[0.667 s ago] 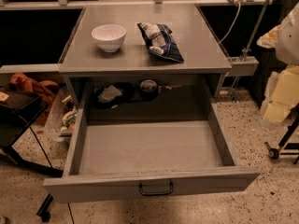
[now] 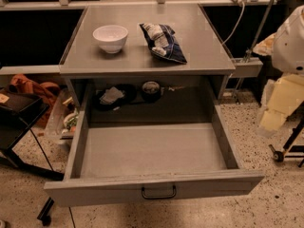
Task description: Close top drawer
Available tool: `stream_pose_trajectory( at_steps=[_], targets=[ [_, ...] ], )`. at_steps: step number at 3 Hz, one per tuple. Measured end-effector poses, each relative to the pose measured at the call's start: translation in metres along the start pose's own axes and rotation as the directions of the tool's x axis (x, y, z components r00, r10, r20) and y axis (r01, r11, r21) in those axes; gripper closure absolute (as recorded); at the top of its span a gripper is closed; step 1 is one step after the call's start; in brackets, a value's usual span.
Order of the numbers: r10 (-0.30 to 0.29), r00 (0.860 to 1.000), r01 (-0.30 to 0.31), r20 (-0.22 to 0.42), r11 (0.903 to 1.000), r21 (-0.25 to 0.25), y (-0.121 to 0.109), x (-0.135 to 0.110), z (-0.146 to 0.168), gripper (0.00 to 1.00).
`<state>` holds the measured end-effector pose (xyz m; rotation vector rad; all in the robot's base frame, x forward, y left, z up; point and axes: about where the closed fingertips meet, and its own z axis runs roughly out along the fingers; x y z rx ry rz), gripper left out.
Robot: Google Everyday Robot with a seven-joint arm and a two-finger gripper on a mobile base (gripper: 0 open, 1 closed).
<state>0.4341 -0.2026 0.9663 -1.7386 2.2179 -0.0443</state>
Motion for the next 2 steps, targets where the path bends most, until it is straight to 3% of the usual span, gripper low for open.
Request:
stream_pose_trajectory(
  at_steps=[1, 2],
  targets=[
    [-0.020, 0.997, 0.026, 0.074, 0.9962, -0.083, 0.031, -0.029, 0.032, 0.19],
    [-0.051, 0.986, 0.081, 0.158, 0.9785, -0.190, 0.085, -0.072, 0.072, 0.42]
  ],
)
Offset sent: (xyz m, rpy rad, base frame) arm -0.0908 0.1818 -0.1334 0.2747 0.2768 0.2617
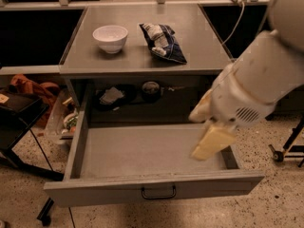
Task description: Close top drawer
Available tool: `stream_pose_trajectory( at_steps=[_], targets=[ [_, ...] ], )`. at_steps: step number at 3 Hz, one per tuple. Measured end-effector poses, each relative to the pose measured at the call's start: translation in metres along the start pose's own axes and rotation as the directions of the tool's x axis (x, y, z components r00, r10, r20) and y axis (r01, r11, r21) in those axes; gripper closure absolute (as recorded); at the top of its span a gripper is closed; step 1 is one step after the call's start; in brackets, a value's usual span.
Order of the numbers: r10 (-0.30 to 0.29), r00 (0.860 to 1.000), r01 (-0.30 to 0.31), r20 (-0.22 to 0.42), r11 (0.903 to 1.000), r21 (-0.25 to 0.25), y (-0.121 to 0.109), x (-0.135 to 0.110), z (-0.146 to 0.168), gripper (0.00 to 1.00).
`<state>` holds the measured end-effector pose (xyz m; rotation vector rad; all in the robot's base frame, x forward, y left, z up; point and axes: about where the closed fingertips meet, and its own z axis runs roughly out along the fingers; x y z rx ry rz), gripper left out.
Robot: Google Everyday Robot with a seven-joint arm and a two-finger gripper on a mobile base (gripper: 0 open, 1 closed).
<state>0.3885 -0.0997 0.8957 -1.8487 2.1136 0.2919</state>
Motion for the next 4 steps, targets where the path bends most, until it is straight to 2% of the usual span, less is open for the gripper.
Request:
stream_pose_trajectory(
  at_steps=[1, 2, 3, 4],
  targets=[
    [-0.002, 0.998, 0.007, 0.057, 0.9967, -0.080, 0.044, -0.038, 0.058, 0.66],
    [0.054, 0.993, -0.040, 0.103, 0.9906, -0.131, 0.075, -0.074, 0.120, 0.89],
    [0.059, 0.990, -0.048, 0.128, 0.9949, -0.089, 0.068, -0.081, 0.127, 1.00],
    [0.049, 0.989, -0.038, 0.137, 0.9955, -0.087, 0.066, -0.088, 0.132, 1.00]
  ],
)
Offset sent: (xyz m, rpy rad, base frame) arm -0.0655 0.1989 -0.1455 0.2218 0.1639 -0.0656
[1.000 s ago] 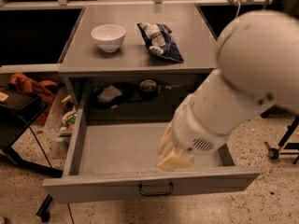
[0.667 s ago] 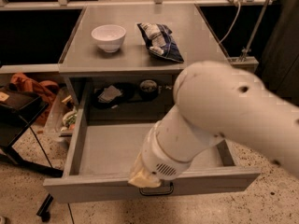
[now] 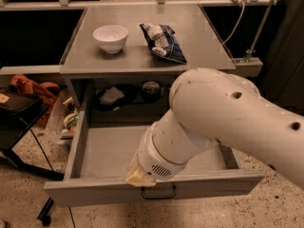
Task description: Close top drawer
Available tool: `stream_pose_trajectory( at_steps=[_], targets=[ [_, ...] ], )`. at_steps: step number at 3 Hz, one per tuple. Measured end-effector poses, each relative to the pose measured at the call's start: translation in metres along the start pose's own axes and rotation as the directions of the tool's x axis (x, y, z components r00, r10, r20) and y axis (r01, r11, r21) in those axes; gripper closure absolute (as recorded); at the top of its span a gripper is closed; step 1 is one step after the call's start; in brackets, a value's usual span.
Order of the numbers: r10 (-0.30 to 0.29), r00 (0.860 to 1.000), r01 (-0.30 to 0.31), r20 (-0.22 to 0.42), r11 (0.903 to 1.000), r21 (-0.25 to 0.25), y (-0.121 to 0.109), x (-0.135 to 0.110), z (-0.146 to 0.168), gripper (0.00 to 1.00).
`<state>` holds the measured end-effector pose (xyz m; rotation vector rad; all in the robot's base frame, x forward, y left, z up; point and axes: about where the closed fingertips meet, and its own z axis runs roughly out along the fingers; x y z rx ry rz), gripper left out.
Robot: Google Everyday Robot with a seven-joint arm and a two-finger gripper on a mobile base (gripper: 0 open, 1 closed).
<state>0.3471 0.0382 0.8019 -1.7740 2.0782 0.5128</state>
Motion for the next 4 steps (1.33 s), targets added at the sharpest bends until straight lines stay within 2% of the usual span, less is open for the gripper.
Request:
stream_pose_trajectory(
  at_steps=[1, 3, 4],
  targets=[
    [0.010, 0.999, -0.009, 0.038, 0.9999, -0.013, -0.006, -0.005, 0.030, 1.00],
    [0.024, 0.992, -0.013, 0.121, 0.9956, -0.093, -0.012, -0.017, 0.095, 1.00],
    [0.015, 0.984, 0.006, 0.176, 0.9930, -0.118, -0.015, -0.028, 0.120, 1.00]
  ],
)
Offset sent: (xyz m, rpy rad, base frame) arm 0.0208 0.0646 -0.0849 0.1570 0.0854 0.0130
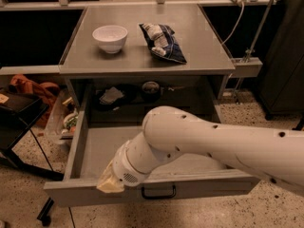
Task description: Close top drawer
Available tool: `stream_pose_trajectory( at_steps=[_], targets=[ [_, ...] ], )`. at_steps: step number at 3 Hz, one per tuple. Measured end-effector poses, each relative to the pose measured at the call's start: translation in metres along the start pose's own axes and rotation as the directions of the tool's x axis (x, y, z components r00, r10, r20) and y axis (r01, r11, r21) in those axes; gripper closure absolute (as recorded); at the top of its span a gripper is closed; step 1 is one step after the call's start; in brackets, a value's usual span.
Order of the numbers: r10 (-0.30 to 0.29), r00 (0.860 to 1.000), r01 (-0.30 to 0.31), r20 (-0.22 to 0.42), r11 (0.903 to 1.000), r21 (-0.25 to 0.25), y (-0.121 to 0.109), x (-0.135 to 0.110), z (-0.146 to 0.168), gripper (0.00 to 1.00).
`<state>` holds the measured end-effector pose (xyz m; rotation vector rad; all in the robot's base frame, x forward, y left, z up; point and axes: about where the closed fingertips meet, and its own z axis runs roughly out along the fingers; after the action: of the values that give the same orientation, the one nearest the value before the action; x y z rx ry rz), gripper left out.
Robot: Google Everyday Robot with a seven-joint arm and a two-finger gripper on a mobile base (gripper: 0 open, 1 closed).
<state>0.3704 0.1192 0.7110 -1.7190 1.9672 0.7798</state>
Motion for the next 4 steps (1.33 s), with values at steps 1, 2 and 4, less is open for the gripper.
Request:
stream_pose_trajectory(
  at_steps=[1, 2, 4],
  targets=[
    [-0.023, 0.995, 0.025, 0.094, 0.9993, -0.029, -0.002, -0.013, 0.016, 1.00],
    [-0.028, 0.994, 0.032, 0.108, 0.9989, -0.033, -0.002, -0.015, 0.017, 1.00],
    [-0.064, 0.981, 0.083, 0.182, 0.9919, -0.097, 0.020, -0.030, 0.015, 1.00]
  ],
)
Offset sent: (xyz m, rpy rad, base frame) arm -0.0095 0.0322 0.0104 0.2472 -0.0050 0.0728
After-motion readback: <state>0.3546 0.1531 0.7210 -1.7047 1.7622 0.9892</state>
